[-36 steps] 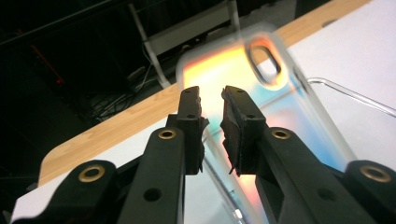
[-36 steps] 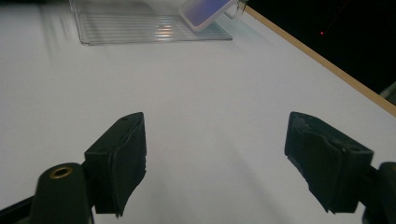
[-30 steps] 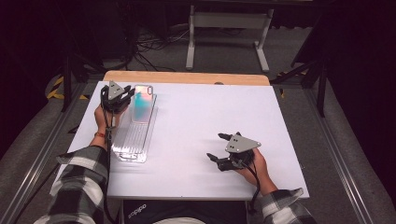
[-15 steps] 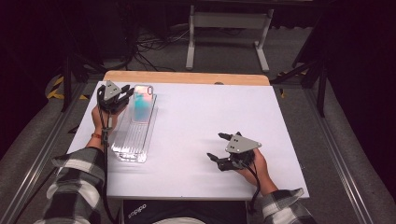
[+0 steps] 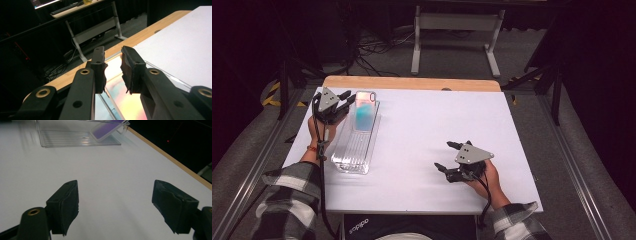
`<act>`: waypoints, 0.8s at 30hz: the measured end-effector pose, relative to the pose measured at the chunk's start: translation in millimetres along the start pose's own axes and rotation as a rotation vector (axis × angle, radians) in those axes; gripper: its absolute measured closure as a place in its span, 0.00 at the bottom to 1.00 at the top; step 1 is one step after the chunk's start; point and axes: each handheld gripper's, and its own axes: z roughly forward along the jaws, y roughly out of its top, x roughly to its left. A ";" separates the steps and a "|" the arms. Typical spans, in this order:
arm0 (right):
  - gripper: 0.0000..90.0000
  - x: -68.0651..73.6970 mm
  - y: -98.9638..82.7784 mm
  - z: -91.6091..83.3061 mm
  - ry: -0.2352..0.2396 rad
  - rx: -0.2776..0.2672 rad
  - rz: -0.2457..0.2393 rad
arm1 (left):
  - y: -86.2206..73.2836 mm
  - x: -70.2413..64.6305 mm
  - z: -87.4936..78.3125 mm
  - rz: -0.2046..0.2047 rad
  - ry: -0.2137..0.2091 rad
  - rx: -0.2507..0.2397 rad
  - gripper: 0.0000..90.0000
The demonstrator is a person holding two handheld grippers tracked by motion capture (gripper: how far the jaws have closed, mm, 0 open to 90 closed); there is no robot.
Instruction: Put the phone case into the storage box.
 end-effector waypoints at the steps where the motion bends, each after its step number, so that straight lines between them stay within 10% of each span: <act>1: 0.25 0.0 0.0 0.0 -0.002 -0.001 0.000 | 0.0 -1.0 -0.6 0.006 0.002 -0.002 0.80; 24: 0.25 0.3 0.2 -1.5 -0.006 -0.007 -0.002 | -0.6 -10.3 -22.8 0.017 -0.049 -0.053 0.76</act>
